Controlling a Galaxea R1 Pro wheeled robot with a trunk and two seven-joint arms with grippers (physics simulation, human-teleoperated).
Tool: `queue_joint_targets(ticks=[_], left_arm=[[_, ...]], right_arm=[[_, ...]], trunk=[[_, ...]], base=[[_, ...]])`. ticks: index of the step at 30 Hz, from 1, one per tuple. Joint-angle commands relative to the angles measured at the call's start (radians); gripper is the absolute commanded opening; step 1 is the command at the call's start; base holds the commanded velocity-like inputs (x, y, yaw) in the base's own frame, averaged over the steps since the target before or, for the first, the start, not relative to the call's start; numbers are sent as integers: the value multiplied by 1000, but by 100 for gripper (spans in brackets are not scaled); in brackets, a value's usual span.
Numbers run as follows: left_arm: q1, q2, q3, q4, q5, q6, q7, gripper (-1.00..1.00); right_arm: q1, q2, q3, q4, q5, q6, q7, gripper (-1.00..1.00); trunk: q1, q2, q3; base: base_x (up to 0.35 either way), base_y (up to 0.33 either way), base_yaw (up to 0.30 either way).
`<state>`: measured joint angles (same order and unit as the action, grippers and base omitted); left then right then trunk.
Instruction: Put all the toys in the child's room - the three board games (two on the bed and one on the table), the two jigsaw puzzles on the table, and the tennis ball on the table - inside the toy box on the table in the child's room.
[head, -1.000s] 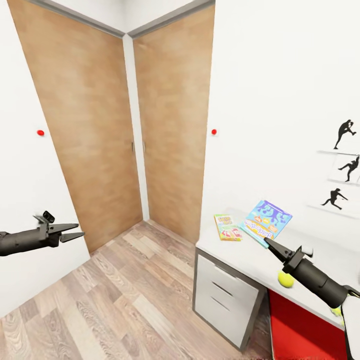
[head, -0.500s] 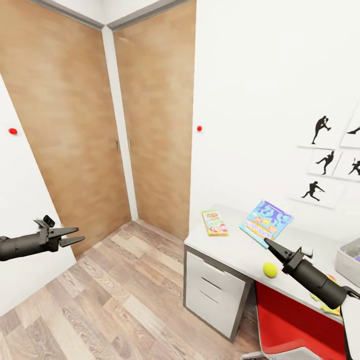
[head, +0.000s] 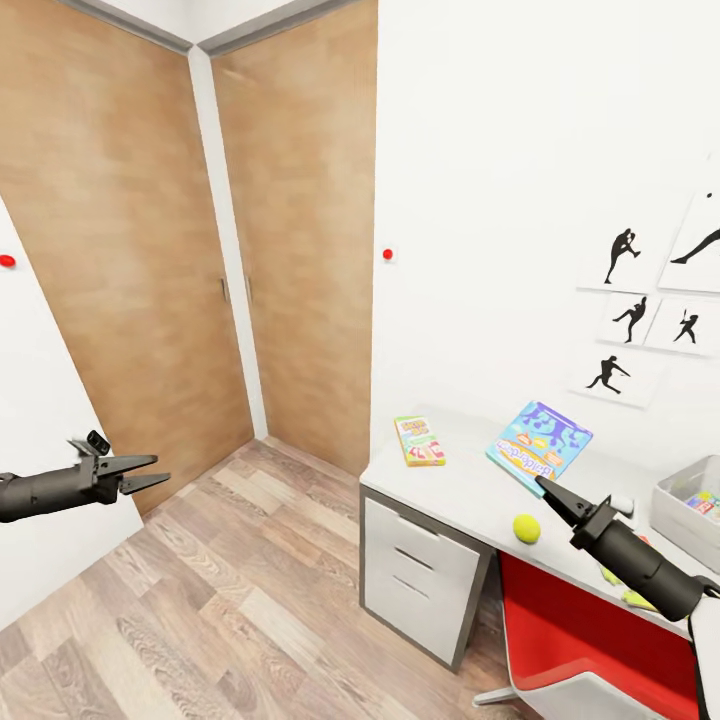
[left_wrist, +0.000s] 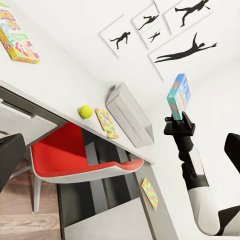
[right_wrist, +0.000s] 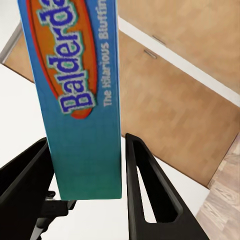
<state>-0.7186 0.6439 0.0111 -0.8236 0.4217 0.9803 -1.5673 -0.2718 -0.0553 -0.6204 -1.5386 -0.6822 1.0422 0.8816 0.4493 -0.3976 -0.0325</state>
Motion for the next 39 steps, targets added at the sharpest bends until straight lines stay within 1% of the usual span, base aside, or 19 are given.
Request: queue_joint_targets(ticks=[1,4,9,19,24,32,39], left_arm=[[-1,0,-1,0,0,11,-4,100],[-1,0,0,0,0,11,-4,100],[-1,0,-1,-1,0,11,-4,100],[-1,1,0,0,0,11,-4,100],[-1,1,0,0,0,10,-4,100],[-1,0,0,0,0,9,-4,100],[-1,0,0,0,0,8,-4,100]], right_arm=[[-1,0,-1,0,4,3,7,-100],[-1,0,-2,0,4,3,7,-100],[-1,0,-3,0,4,2,7,-100],[-1,0,-4,1,4,-1,9,-100],[-1,0,-5,5,5,-8,13,-100],[-1,1,-5,8,5,-11,14,-100],[-1,0,-5,8,6,-11,14,-100]], trunk=[[1,-2,-2],[1,-2,-2],[1,-2,-2],[1,-2,-2],[1,-2,-2],[1,-2,-2],[1,-2,-2]], base=[[-2,0,-1],[-1,0,-61],[0,-15,-230],[0,-192,-276],[13,-24,-280],[171,-1,-280],[39,0,-280]])
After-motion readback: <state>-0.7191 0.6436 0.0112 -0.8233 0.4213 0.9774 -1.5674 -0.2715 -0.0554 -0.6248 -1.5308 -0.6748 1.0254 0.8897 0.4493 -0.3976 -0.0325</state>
